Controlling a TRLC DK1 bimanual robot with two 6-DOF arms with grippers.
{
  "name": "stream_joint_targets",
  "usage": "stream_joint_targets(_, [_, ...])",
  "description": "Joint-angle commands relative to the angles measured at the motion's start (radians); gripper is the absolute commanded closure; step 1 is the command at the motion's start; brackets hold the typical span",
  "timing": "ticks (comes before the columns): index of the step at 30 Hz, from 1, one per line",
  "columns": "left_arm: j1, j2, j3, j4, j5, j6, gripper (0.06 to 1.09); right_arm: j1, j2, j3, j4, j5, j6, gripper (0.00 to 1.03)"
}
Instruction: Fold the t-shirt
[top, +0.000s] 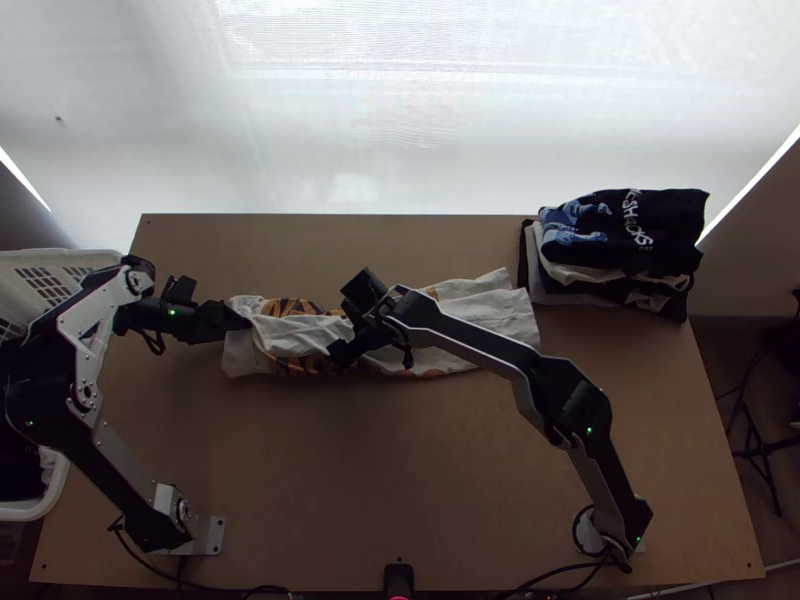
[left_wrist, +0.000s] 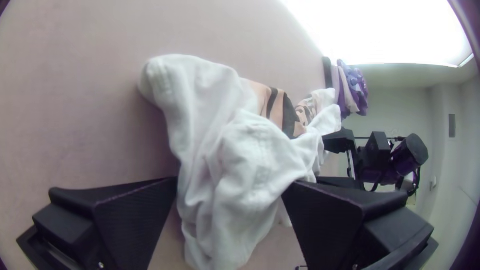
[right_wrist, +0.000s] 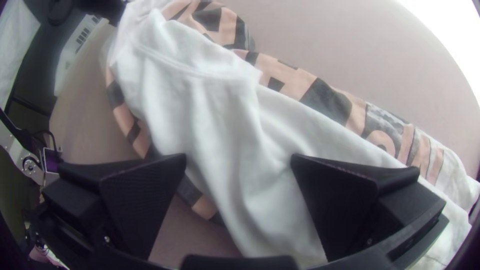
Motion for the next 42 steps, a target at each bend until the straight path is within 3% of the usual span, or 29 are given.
stream_joint_targets(1, [-0.032,0.047,0.008,-0.026,0.019,0.029,0.1,-0.017,0.007,0.013,0.003,0.0,-0.005,0.05])
stream_joint_targets(8, [-0.06,0.07,0.007,-0.043,0.021,0.055,0.12,-0.051,0.008,0.036,0.003,0.0,-0.008,0.05])
stream_joint_targets(9, [-0.061,0.069,0.005,-0.043,0.03,0.06,0.19,-0.055,0.008,0.038,0.003,0.0,-0.008,0.05])
stream_joint_targets(10, [-0.061,0.069,0.005,-0.045,0.056,0.061,0.32,-0.058,0.008,0.039,0.003,0.0,-0.008,0.05])
stream_joint_targets(11, [-0.058,0.067,0.002,-0.045,0.082,0.061,0.53,-0.06,0.008,0.041,0.003,0.0,-0.01,0.05])
stream_joint_targets(13, [-0.05,0.058,-0.001,-0.011,0.101,0.037,1.07,-0.063,0.008,0.041,0.003,0.0,-0.01,0.05])
stream_joint_targets(19, [-0.038,-0.055,-0.021,0.064,0.059,0.004,1.05,-0.078,-0.043,0.027,-0.016,0.0,-0.004,0.06])
stream_joint_targets(22, [-0.021,-0.132,0.002,0.058,0.027,-0.066,1.05,-0.103,-0.127,0.01,-0.016,-0.001,0.019,0.06])
stream_joint_targets(26, [-0.013,-0.221,0.033,0.003,-0.002,-0.078,1.05,-0.146,-0.23,-0.02,-0.016,0.0,0.025,0.06])
stream_joint_targets(30, [0.022,-0.258,0.042,-0.033,-0.017,-0.042,1.05,-0.204,-0.309,-0.074,-0.016,0.0,0.022,0.06])
stream_joint_targets(35, [0.143,-0.221,0.045,-0.094,-0.057,0.089,1.05,-0.273,-0.38,-0.132,-0.016,0.0,0.012,0.06])
stream_joint_targets(42, [0.226,-0.181,0.102,-0.151,-0.188,0.152,1.05,-0.301,-0.452,-0.203,-0.014,0.0,0.004,0.06])
